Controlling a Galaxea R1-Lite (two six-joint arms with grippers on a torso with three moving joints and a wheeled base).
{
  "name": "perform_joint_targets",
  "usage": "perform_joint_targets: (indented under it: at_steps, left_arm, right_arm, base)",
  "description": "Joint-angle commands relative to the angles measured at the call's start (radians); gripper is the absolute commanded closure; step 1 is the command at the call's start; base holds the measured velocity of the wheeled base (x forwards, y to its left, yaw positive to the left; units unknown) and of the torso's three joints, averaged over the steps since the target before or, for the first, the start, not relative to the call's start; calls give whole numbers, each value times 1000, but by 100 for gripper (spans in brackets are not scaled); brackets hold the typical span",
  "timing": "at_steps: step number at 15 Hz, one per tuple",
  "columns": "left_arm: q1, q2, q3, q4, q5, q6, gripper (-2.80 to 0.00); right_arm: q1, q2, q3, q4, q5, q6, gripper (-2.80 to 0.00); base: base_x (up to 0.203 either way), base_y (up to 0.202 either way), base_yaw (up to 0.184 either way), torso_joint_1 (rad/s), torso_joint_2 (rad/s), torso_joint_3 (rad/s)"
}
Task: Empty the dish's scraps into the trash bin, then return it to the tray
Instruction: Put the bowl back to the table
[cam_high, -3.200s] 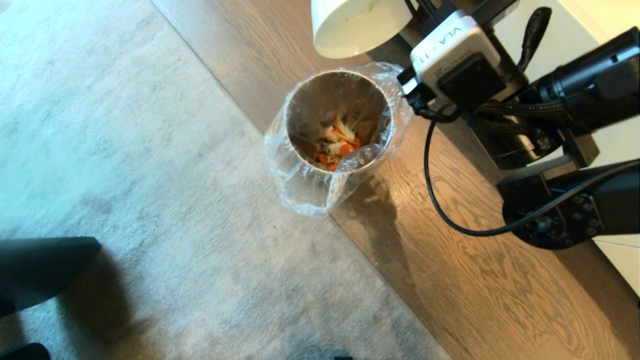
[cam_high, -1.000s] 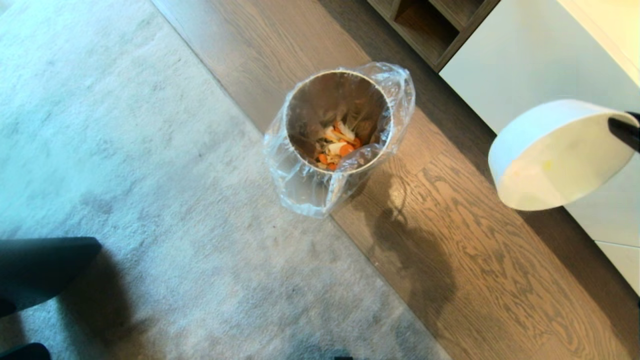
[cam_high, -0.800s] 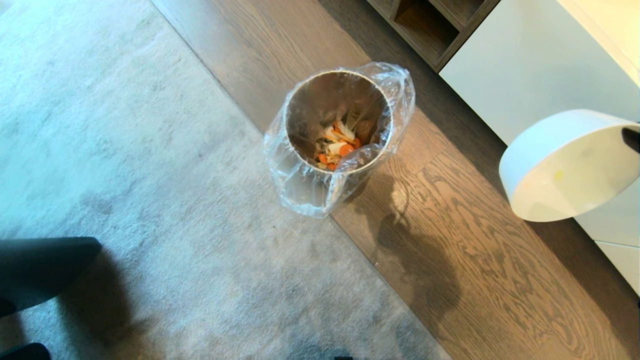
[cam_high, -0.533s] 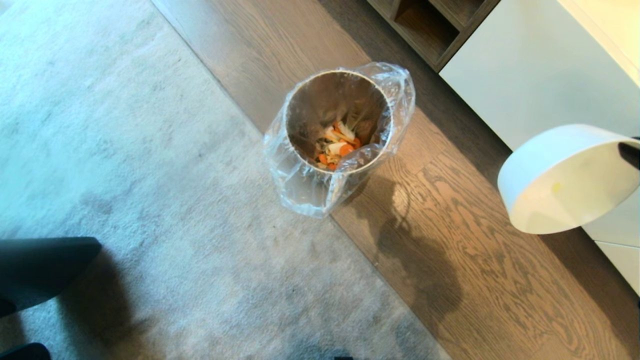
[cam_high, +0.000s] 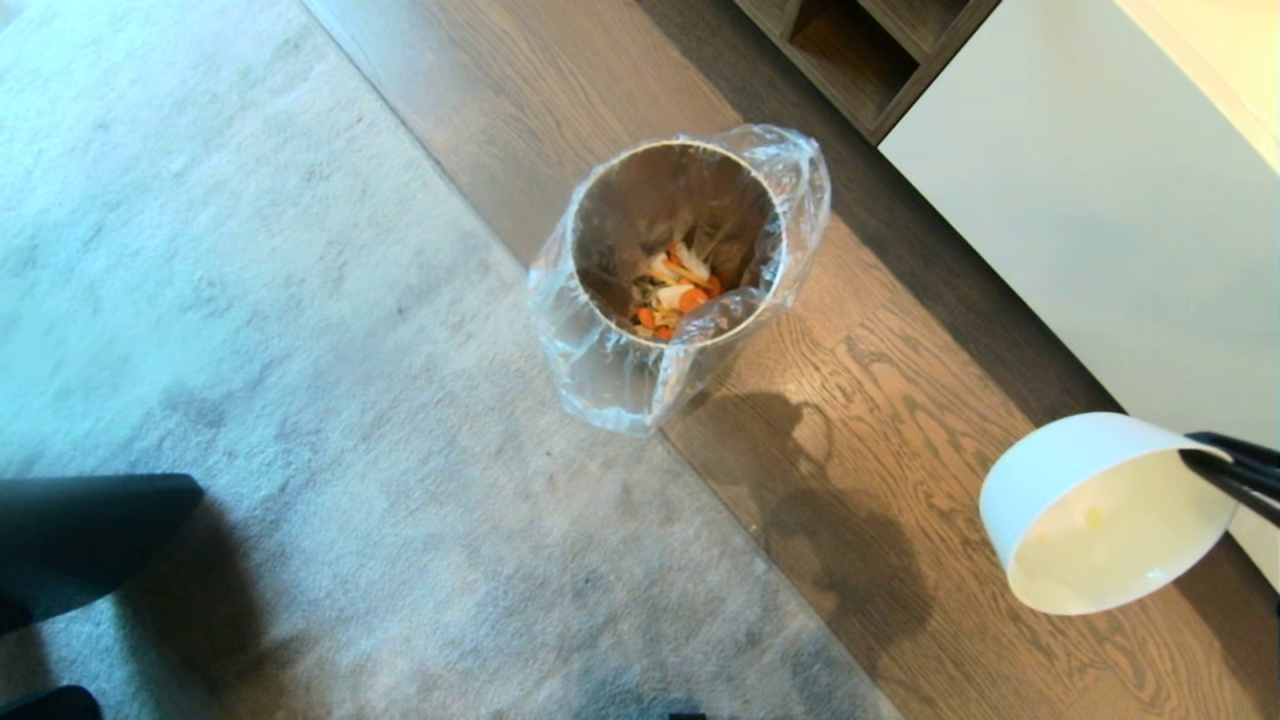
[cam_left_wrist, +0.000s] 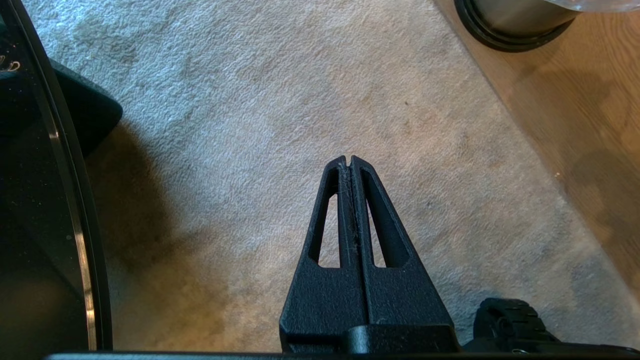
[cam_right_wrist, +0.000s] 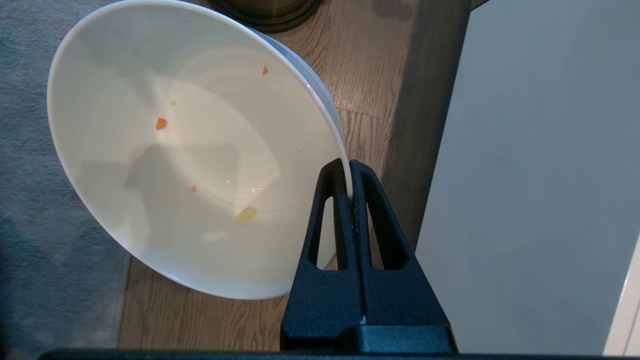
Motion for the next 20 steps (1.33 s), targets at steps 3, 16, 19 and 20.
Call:
perform_joint_targets:
  at_steps: [3,16,19,20]
  left_arm:
    - [0,0,0,-1,1,-1,0]
    - [0,0,0,-1,1,-1,0]
    - [0,0,0,-1,1,-1,0]
    - [0,0,0,-1,1,-1,0]
  right_arm:
    - [-52,-10,82,1,-1,66,0]
    - [-686,-227,449,-37,511,402,0]
    - [-688,-382,495,3,521,491,0]
    - [-689,-442,499,38,521,512,0]
  base:
    - [0,0,0,0,0,0]
    - [0,0,0,0,0,0]
    - [0,0,0,0,0,0]
    - [0,0,0,0,0,0]
